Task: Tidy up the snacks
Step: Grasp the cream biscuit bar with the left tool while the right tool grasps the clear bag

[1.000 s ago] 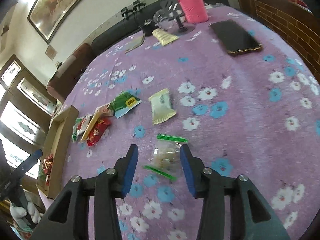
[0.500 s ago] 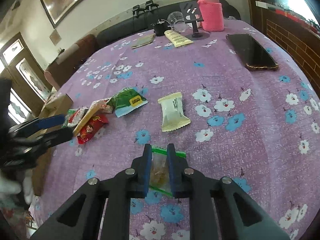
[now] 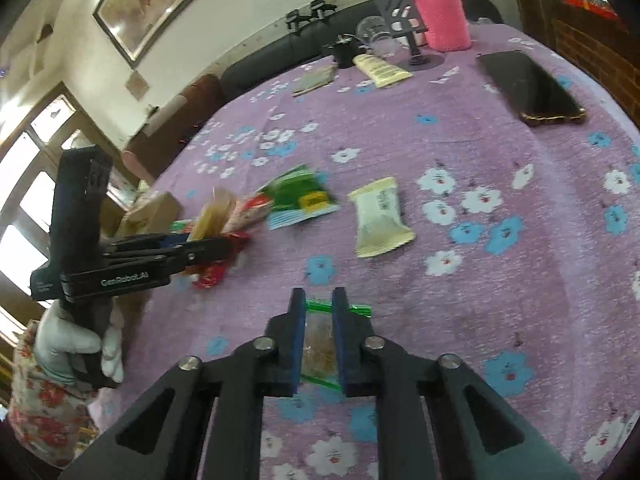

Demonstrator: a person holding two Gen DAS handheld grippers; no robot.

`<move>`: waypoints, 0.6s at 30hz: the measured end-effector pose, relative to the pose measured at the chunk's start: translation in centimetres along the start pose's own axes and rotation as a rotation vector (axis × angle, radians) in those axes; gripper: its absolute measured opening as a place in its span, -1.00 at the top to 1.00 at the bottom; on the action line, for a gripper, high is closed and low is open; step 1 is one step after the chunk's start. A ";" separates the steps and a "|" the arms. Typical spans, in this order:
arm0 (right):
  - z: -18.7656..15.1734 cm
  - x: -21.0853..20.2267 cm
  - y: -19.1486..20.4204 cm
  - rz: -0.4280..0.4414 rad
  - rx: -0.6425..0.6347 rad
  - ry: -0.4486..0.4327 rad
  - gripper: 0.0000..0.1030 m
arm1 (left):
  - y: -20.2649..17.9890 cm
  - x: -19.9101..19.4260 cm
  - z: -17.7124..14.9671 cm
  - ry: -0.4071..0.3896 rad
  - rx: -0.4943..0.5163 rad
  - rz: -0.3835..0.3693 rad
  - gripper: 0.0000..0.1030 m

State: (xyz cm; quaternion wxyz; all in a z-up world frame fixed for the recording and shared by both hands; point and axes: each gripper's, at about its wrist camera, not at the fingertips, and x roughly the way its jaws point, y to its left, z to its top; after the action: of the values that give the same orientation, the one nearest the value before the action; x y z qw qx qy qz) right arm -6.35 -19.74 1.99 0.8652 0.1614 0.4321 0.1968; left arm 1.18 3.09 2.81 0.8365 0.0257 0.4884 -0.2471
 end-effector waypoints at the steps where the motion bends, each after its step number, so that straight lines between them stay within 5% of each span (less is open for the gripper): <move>1: -0.1 0.0 0.1 0.005 -0.003 -0.001 0.99 | -0.1 -0.5 -0.2 -0.011 -0.008 -0.011 0.60; 7: 0.1 -0.7 -0.2 0.068 0.044 -0.039 0.97 | -0.6 -3.5 -1.3 -0.072 -0.030 -0.059 0.62; 9: 0.1 -0.6 -0.3 0.052 0.050 -0.026 0.77 | -0.7 -4.3 -1.7 -0.089 -0.040 -0.069 0.62; 12: -0.1 -0.5 0.5 0.001 0.014 -0.019 0.41 | -0.8 -4.7 -2.1 -0.096 -0.046 -0.069 0.62; 16: -0.8 -0.8 2.2 -0.096 -0.081 -0.012 0.25 | -0.6 -4.2 -2.2 -0.091 -0.063 -0.062 0.60; 18: -1.5 -0.3 2.9 -0.162 -0.127 0.020 0.25 | 0.0 -3.6 -1.9 -0.093 -0.104 -0.048 0.40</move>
State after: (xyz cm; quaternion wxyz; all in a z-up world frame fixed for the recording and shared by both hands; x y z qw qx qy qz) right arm -8.35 -17.21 2.66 0.8825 0.0686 0.4389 0.1546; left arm -1.80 5.03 4.83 0.8523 -0.0409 0.4617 -0.2423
